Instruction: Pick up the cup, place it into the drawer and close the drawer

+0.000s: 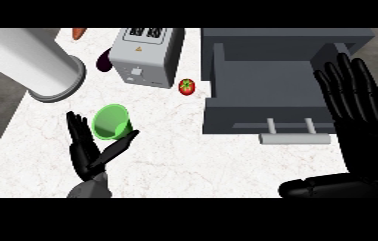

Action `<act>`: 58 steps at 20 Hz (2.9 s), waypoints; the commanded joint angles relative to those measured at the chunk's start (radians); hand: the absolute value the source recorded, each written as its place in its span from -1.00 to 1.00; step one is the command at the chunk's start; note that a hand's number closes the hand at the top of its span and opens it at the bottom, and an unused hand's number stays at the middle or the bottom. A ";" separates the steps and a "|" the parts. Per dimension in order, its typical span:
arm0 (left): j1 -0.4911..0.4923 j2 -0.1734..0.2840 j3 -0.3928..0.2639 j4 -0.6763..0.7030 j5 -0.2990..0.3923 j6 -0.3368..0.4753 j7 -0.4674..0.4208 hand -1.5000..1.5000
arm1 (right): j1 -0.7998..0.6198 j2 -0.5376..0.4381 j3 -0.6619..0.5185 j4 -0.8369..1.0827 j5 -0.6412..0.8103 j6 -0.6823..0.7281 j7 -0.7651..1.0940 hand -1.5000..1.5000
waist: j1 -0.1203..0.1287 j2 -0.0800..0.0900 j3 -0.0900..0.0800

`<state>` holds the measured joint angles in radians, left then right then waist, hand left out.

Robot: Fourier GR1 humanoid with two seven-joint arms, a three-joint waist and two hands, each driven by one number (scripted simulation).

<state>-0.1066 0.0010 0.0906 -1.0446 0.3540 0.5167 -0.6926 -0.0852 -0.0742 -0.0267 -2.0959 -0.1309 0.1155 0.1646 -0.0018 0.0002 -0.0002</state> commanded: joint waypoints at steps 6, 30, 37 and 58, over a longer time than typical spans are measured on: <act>-0.116 0.000 0.058 0.267 0.039 -0.068 -0.143 -1.00 | -0.036 0.020 0.011 0.082 0.027 -0.009 -0.043 -1.00 | 0.000 0.001 0.000; -0.315 0.079 0.203 0.636 0.147 -0.424 -0.322 -1.00 | -0.003 0.008 0.000 0.009 -0.012 0.014 -0.001 -1.00 | -0.010 0.004 -0.001; -0.325 0.074 0.182 0.657 0.138 -0.535 -0.346 1.00 | -0.050 0.004 0.021 -0.022 0.012 -0.018 0.073 -1.00 | -0.008 0.002 -0.001; -0.290 0.166 0.035 0.528 -0.011 -0.755 -0.367 1.00 | -0.013 0.012 0.009 -0.024 0.014 -0.015 0.041 -1.00 | 0.004 -0.003 0.000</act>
<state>-0.4102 0.1403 0.1669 -0.4614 0.3634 -0.1055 -1.0392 -0.1035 -0.0809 -0.0457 -2.1027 -0.1498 0.1214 0.2012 -0.0024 0.0002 -0.0004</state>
